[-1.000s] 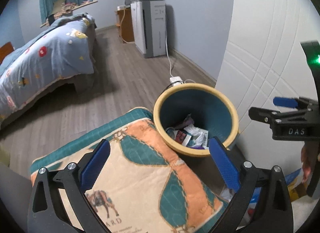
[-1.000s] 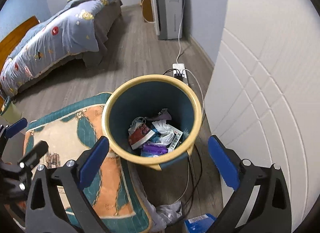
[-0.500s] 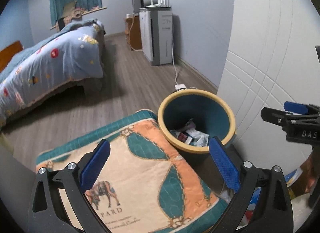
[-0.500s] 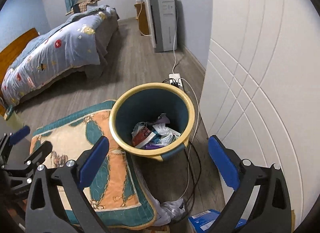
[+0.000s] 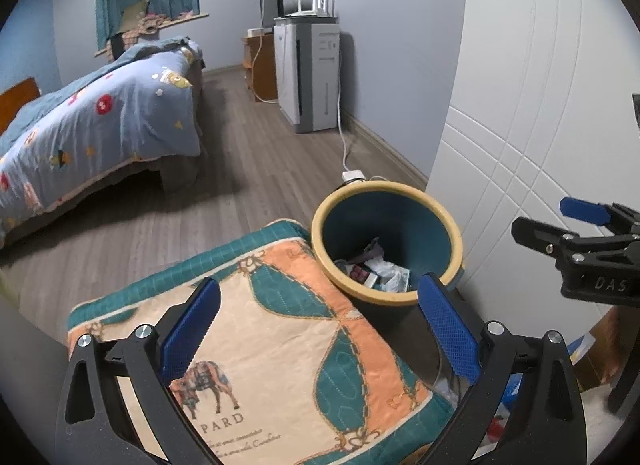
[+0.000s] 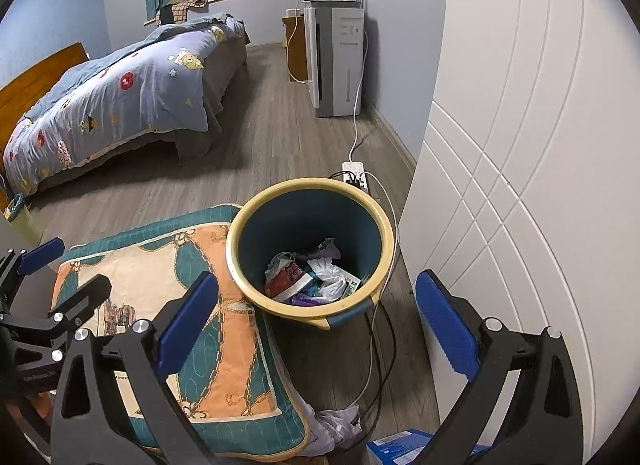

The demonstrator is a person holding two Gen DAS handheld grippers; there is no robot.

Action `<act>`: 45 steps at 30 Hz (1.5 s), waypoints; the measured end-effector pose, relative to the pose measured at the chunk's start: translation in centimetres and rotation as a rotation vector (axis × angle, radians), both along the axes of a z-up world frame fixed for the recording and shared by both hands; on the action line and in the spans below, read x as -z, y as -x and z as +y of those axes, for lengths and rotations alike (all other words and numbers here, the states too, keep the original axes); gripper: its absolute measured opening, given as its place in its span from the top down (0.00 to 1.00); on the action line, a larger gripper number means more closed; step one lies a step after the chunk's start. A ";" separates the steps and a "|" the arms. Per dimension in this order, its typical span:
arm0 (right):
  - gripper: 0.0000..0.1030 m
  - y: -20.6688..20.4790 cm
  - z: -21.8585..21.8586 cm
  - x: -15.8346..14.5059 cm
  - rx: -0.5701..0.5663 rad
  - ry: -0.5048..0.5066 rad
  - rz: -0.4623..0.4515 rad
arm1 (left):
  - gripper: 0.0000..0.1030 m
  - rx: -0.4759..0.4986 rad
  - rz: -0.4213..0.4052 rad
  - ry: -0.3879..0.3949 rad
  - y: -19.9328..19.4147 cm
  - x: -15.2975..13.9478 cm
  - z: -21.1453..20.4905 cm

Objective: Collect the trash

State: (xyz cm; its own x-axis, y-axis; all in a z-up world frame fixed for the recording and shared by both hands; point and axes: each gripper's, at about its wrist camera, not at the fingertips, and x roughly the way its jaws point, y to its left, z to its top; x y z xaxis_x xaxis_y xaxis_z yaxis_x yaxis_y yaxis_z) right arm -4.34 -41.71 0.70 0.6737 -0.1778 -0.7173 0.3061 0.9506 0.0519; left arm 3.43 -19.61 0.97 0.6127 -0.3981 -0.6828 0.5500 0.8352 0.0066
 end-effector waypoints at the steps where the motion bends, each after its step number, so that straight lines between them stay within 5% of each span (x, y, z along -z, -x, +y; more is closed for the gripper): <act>1: 0.06 0.0 0.0 0.0 0.001 -0.001 0.001 | 0.05 0.000 -0.001 0.004 0.0 -0.1 0.1; 45: 0.06 -0.2 0.6 0.3 0.008 -0.005 0.018 | 0.05 -0.004 0.014 0.006 0.0 0.1 -0.4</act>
